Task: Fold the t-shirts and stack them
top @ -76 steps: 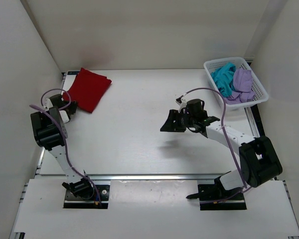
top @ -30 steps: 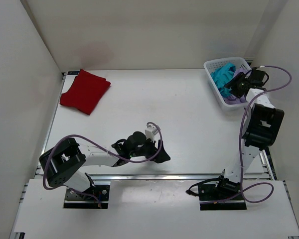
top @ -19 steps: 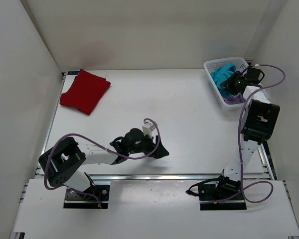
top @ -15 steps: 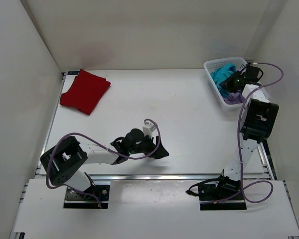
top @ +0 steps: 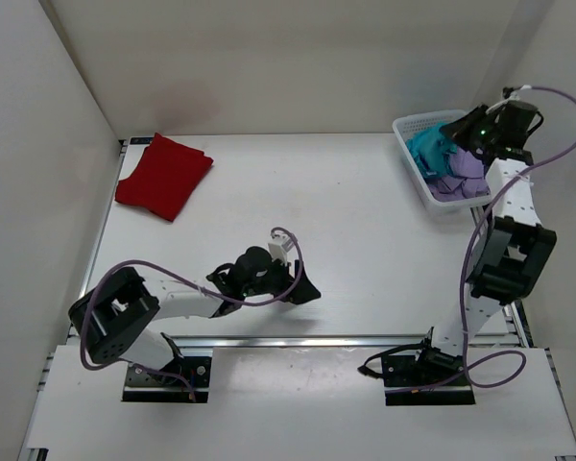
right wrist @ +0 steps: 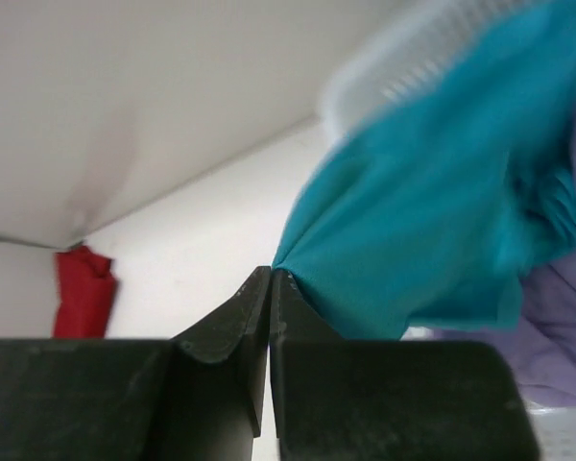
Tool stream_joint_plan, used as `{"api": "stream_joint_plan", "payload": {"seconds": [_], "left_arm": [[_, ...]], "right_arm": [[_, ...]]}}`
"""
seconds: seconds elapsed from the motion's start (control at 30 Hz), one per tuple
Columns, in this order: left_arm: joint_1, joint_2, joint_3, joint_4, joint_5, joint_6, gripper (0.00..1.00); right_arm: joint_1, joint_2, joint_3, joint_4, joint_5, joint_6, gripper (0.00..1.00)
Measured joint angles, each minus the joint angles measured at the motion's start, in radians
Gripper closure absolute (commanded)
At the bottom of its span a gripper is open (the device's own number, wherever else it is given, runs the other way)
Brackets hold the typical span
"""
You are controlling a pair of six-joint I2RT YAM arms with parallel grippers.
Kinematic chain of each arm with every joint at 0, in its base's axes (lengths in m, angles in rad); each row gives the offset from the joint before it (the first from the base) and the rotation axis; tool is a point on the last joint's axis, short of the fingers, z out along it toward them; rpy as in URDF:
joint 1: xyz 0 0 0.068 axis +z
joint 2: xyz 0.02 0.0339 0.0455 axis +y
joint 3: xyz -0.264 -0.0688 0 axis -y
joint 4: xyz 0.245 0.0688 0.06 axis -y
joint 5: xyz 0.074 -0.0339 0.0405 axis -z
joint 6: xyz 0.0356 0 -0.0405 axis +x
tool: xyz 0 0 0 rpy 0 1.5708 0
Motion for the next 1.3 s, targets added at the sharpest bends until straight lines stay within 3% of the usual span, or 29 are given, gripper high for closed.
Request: {"api": "stream_joint_plan", "payload": {"seconds": [0.23, 0.43, 0.67, 0.8, 0.93, 1.13, 1.17, 1.2, 1.23, 1.3], "left_arm": [[0.15, -0.196, -0.01, -0.087, -0.026, 0.003, 0.22], [0.343, -0.41, -0.077, -0.133, -0.034, -0.017, 0.22], [0.56, -0.606, -0.118, -0.242, -0.033, -0.027, 0.21], [0.592, -0.667, -0.118, -0.27, -0.033, -0.026, 0.21], [0.568, -0.674, -0.119, -0.293, -0.037, -0.022, 0.23], [0.51, -0.698, -0.148, -0.304, -0.064, -0.014, 0.25], [0.499, -0.698, -0.158, -0.306, -0.072, -0.011, 0.24], [0.492, -0.696, -0.169, -0.307, -0.077, -0.009, 0.24], [0.488, -0.69, -0.18, -0.307, -0.079, -0.007, 0.24], [0.489, -0.675, -0.193, -0.311, -0.086, -0.008, 0.24]], "right_arm": [[0.068, -0.395, 0.019, 0.039, -0.13, 0.008, 1.0], [0.179, -0.641, 0.103, 0.153, -0.275, 0.061, 1.0], [0.311, -0.715, 0.155, 0.301, -0.388, 0.16, 1.0], [0.363, -0.731, -0.007, 0.388, -0.411, 0.194, 1.0], [0.408, -0.661, -0.297, 0.489, -0.418, 0.224, 1.0], [0.386, -0.239, -0.399, 0.468, -0.415, 0.225, 1.0], [0.36, -0.185, -0.397, 0.428, -0.413, 0.217, 0.94], [0.335, -0.145, -0.383, 0.388, -0.406, 0.206, 0.72], [0.314, -0.113, -0.345, 0.313, -0.39, 0.187, 0.6], [0.288, -0.069, -0.225, 0.182, -0.336, 0.118, 0.55]]}}
